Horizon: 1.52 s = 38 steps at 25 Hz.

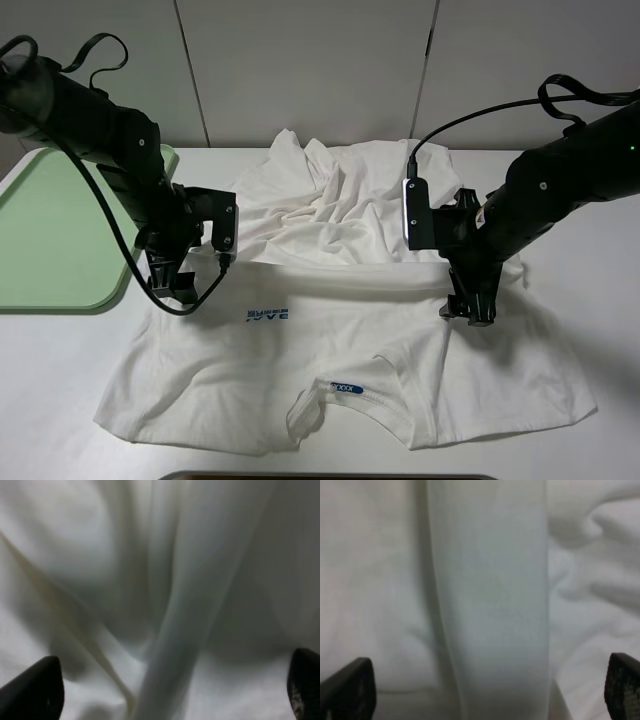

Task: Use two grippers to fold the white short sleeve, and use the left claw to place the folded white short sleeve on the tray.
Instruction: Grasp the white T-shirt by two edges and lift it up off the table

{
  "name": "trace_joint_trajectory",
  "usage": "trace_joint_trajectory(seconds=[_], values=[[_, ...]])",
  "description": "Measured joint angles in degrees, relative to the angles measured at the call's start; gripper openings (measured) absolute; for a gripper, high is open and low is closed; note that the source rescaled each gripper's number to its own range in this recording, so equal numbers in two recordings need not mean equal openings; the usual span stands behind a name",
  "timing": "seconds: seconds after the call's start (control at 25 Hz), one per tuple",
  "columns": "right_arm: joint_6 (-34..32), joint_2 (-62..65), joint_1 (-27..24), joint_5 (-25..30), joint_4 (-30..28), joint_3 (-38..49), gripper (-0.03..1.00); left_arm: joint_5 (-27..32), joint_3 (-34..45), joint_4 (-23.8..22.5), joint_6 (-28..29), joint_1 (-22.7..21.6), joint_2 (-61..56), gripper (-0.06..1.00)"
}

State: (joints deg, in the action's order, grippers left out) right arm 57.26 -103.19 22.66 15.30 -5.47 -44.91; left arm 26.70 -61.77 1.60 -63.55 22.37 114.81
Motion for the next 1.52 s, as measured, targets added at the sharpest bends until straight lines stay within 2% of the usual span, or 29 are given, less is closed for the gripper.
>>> trace_joint_trajectory(seconds=[0.28, 0.48, 0.92, 1.12, 1.36, 1.44, 1.52], values=[[0.02, -1.12, -1.21, -0.18, -0.06, 0.00, 1.00, -0.29, 0.00, 0.20, -0.36, 0.00, 0.38, 0.81], [0.02, -3.09, -3.20, -0.42, 0.13, -0.05, 1.00, -0.24, 0.00, 0.20, -0.36, 0.00, 0.38, 0.80], [0.02, -3.22, -4.01, -2.55, 0.17, -0.05, 1.00, -0.24, 0.00, 0.31, -0.36, 0.00, 0.38, 0.78], [0.02, -3.28, -4.01, -2.49, 1.01, -0.05, 0.94, -0.24, 0.00, 0.31, -0.36, 0.00, 1.07, 0.64], [0.02, -3.28, -4.01, -2.33, 1.25, -0.05, 0.89, -0.28, 0.00, 0.42, -0.36, 0.00, 1.14, 0.40], [0.02, -3.33, -4.01, -2.33, 1.28, -0.05, 0.86, -0.30, 0.00, 0.42, -0.36, 0.00, 1.14, 0.18], [0.02, -3.33, -4.01, -2.33, 1.32, -0.05, 0.83, -0.25, 0.00, 0.42, -0.30, 0.00, 1.14, 0.09]])
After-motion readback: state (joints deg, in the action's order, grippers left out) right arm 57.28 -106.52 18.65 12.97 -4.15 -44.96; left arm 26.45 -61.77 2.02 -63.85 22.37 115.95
